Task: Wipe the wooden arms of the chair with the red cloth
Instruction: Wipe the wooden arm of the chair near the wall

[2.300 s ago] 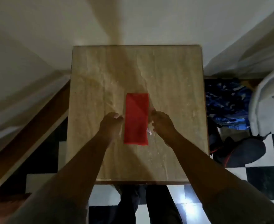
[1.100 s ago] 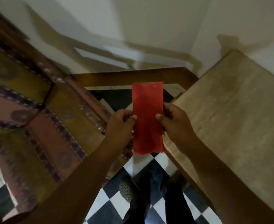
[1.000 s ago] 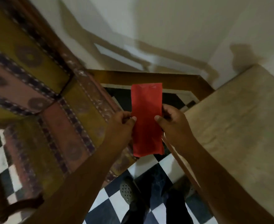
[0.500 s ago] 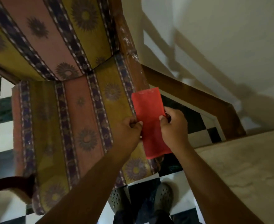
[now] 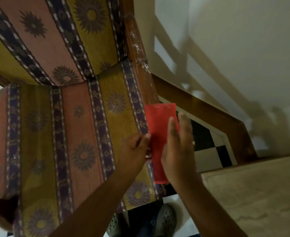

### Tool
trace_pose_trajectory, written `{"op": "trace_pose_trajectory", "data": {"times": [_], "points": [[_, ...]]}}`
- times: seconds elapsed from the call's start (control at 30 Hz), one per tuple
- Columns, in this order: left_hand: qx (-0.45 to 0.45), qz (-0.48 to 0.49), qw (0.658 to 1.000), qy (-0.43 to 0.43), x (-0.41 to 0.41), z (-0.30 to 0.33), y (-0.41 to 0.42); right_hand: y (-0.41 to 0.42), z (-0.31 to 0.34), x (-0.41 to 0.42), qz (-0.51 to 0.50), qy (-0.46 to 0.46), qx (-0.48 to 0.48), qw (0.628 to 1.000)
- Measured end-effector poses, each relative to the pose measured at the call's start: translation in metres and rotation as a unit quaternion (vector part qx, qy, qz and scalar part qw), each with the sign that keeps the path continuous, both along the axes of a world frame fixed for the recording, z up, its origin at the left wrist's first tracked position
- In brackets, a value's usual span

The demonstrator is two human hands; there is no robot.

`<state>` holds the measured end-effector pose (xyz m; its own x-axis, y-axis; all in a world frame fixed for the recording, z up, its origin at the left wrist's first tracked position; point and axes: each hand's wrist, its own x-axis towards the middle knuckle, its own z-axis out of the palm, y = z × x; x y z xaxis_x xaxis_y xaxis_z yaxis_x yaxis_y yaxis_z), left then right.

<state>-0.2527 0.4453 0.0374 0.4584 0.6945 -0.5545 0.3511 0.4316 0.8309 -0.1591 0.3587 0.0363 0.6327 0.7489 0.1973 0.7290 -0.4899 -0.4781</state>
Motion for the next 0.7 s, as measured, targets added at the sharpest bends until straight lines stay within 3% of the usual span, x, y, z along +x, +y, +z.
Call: {"op": "trace_pose_trajectory", "data": {"times": [0.03, 0.1, 0.17, 0.27, 0.33, 0.57, 0.7], "points": [[0.004, 0.018, 1.000, -0.011, -0.004, -0.002, 0.001, 0.004, -0.001, -0.001, 0.067, -0.025, -0.010, 0.997], [0.152, -0.014, 0.987, 0.042, -0.012, -0.016, 0.010, 0.019, -0.004, 0.001, 0.142, -0.042, -0.076, 0.986], [0.331, -0.162, 0.914, 0.166, -0.021, -0.045, 0.030, 0.033, -0.006, 0.006, 0.167, -0.060, -0.163, 0.971], [0.407, -0.336, 0.786, 0.323, -0.026, -0.095, 0.069, 0.037, -0.010, 0.014, 0.178, -0.083, -0.207, 0.958], [0.428, -0.377, 0.743, 0.351, -0.024, -0.123, 0.085, 0.037, -0.013, 0.015, 0.185, -0.092, -0.197, 0.958], [0.499, -0.283, 0.752, 0.325, -0.024, -0.181, 0.077, 0.039, -0.020, 0.030, 0.214, -0.042, -0.145, 0.965], [0.499, -0.276, 0.757, 0.317, -0.024, -0.181, 0.079, 0.050, -0.018, 0.026, 0.121, -0.003, -0.135, 0.983]]}}
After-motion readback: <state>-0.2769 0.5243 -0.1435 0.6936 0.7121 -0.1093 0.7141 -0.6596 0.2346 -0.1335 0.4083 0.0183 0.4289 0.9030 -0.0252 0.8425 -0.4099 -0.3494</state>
